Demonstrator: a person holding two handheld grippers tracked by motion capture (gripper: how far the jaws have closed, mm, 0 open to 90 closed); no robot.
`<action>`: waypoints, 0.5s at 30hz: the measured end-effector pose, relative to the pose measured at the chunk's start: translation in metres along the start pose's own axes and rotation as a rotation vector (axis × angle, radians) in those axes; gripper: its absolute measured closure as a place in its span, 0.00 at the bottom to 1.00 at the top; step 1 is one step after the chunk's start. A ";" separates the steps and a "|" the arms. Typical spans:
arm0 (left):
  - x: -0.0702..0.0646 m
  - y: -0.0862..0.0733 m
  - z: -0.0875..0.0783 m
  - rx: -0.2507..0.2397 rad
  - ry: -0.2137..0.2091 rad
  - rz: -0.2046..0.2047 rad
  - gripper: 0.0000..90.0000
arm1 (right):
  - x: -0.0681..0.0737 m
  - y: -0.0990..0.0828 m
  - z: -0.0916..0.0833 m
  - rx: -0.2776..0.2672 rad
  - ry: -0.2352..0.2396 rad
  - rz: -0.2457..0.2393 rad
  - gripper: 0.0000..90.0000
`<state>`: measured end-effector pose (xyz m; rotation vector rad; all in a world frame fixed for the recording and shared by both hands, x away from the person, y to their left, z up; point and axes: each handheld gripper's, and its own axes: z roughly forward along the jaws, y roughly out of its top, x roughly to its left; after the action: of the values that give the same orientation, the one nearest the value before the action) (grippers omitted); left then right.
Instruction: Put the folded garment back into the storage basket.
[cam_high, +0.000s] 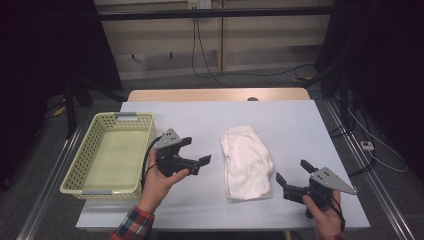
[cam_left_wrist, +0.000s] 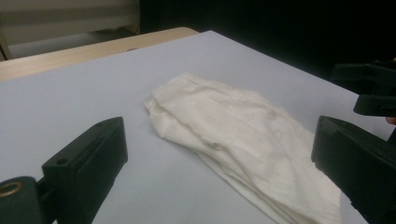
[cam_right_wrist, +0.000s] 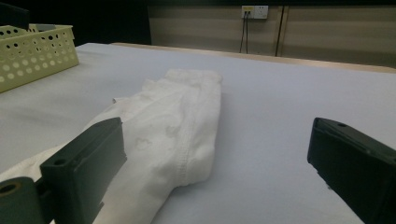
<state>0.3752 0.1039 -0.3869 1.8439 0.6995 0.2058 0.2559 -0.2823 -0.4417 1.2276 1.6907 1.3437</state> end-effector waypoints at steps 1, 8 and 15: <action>0.000 0.000 0.000 0.000 0.000 0.000 0.04 | 0.000 0.000 0.000 0.001 0.000 0.000 0.05; 0.005 0.002 0.026 0.047 0.010 -0.029 0.04 | 0.000 0.000 0.001 0.001 0.000 -0.002 0.05; 0.011 0.000 0.051 0.090 0.018 -0.052 0.04 | -0.001 0.000 0.001 0.002 0.000 0.004 0.05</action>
<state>0.4077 0.0694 -0.4083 1.9088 0.7801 0.1595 0.2571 -0.2831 -0.4424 1.2331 1.6903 1.3451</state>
